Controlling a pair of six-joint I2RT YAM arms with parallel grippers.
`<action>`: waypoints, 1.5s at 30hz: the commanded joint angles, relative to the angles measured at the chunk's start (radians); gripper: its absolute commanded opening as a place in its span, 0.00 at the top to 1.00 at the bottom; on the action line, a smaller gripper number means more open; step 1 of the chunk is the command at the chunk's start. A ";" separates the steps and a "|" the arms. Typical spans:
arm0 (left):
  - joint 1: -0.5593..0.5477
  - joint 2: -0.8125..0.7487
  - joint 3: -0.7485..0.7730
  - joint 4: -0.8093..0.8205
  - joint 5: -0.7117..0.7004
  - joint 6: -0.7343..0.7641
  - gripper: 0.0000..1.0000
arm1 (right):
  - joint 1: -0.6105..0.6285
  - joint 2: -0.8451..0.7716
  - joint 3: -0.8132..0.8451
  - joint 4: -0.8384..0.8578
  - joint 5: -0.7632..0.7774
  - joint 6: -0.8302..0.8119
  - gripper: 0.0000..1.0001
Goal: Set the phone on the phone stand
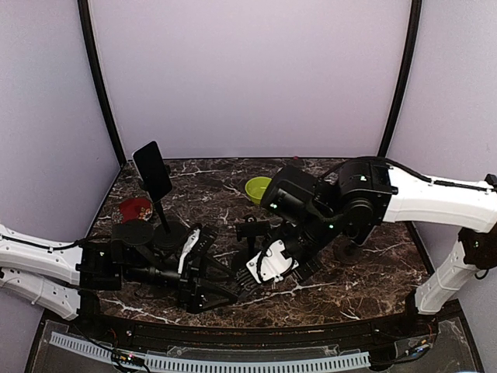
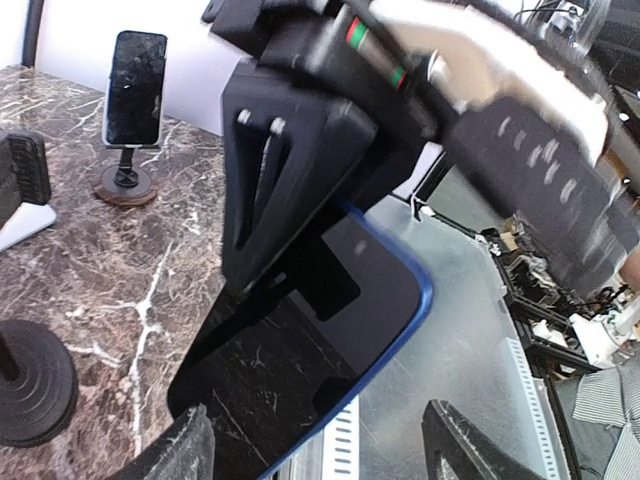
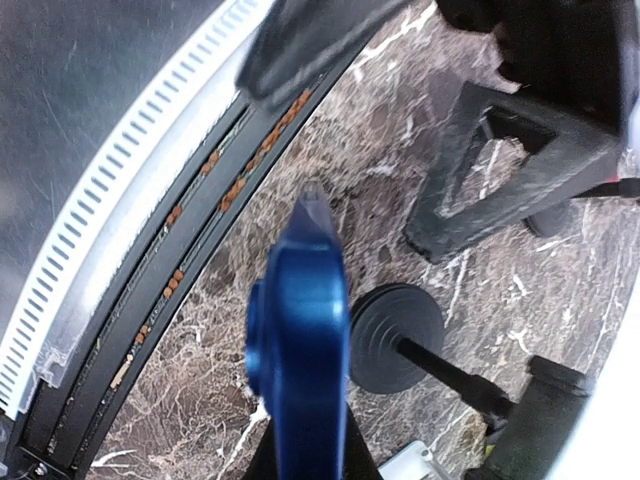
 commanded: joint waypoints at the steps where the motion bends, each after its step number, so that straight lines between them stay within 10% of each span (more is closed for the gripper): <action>1: -0.025 -0.031 0.077 -0.213 -0.116 0.077 0.26 | -0.028 -0.033 0.111 -0.015 -0.056 0.043 1.00; 24: -0.062 -0.062 0.354 -0.463 -0.350 0.307 0.49 | -0.224 -0.065 0.282 0.012 -0.413 0.178 1.00; 34: -0.028 -0.021 0.401 -0.452 -0.308 0.357 0.92 | -0.239 -0.058 0.237 0.058 -0.475 0.262 1.00; 40: 0.076 -0.002 0.441 -0.507 -0.203 0.248 1.00 | -0.288 -0.056 0.237 0.010 -0.478 0.226 0.36; 45: 0.200 0.032 0.505 -0.604 -0.046 0.082 1.00 | -0.371 -0.118 0.216 0.010 -0.394 0.146 0.29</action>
